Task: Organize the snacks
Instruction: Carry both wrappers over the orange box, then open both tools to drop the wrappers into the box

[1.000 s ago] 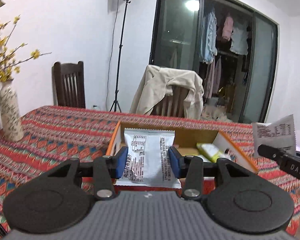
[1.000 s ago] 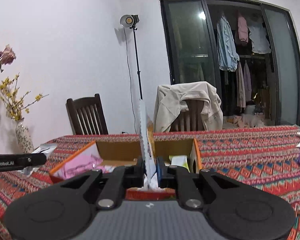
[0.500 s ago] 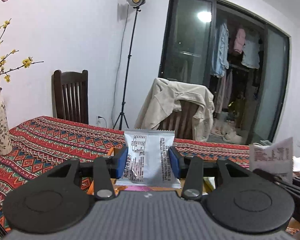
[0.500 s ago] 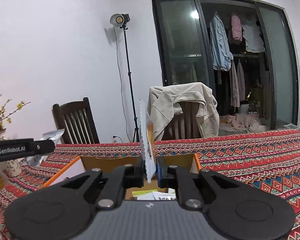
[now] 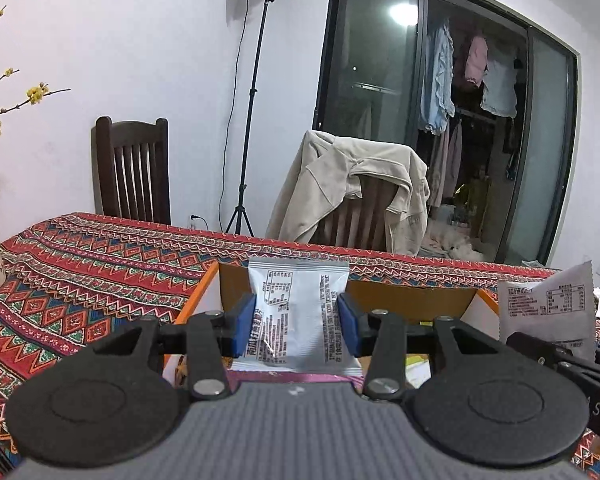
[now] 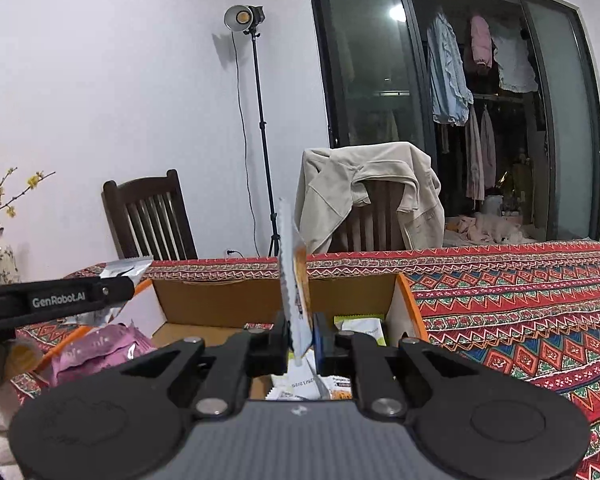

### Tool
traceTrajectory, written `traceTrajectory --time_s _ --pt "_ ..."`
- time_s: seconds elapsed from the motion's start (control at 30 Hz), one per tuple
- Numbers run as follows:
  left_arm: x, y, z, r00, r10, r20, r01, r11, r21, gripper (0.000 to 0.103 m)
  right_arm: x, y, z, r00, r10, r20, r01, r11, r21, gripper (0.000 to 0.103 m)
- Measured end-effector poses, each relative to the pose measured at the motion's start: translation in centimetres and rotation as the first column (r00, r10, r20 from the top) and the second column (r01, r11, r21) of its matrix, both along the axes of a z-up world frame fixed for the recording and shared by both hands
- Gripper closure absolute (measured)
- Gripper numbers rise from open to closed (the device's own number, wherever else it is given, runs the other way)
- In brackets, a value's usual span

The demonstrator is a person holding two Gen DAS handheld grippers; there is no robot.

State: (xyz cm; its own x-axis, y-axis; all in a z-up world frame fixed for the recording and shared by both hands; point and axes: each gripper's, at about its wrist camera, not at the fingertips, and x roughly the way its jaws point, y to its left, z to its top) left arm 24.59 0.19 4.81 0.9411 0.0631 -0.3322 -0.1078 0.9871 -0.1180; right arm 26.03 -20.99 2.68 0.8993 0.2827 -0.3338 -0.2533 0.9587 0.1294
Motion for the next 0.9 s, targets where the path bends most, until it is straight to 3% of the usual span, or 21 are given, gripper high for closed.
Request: traceTrajectory --time_s 0.23,0.33,0.4,0.43,0.47,0.5,0.6,0.9 --pt "-0.3 -0.5 -0.2 0.999 -0.038 0.021 0.038 0.999 0.006 0.058 -0.1 0.1 -0.3 1.000 -0.010 -0.011 0.010 1.000 -0.007 0.091" --pt "-0.2 -0.6 -0.3 0.998 -0.055 0.018 0.054 0.998 0.006 0.053 -0.2 0.2 -0.4 1.000 -0.015 -0.012 0.015 1.000 -0.015 0.086" --pt "-0.5 -0.5 -0.3 0.998 -0.060 0.034 0.060 0.998 -0.002 0.027 -0.3 0.2 -0.4 1.000 -0.014 -0.015 0.014 1.000 -0.014 0.056" --pt "-0.7 -0.5 -0.3 0.998 -0.052 0.046 0.052 0.999 -0.003 0.019 -0.4 0.2 -0.4 1.000 -0.016 -0.011 0.016 1.000 -0.012 0.028" --pt "-1.0 -0.5 -0.2 0.997 -0.039 0.064 0.039 0.999 -0.002 0.005 -0.6 0.1 -0.4 1.000 -0.018 -0.001 0.018 1.000 -0.011 0.008" --pt "-1.3 -0.5 -0.2 0.996 -0.020 0.081 0.020 1.000 -0.001 0.000 -0.8 0.1 -0.3 1.000 -0.019 0.009 0.019 1.000 -0.011 0.004" --pt "-1.7 -0.4 0.0 0.995 0.004 0.096 -0.004 1.000 0.001 0.000 -1.2 0.1 -0.2 1.000 -0.019 0.023 0.019 1.000 -0.017 0.000" --pt "-1.8 -0.2 0.4 0.996 0.023 0.091 -0.023 1.000 -0.001 0.000 -1.6 0.1 -0.1 0.999 -0.033 0.040 0.034 0.999 -0.029 0.000"
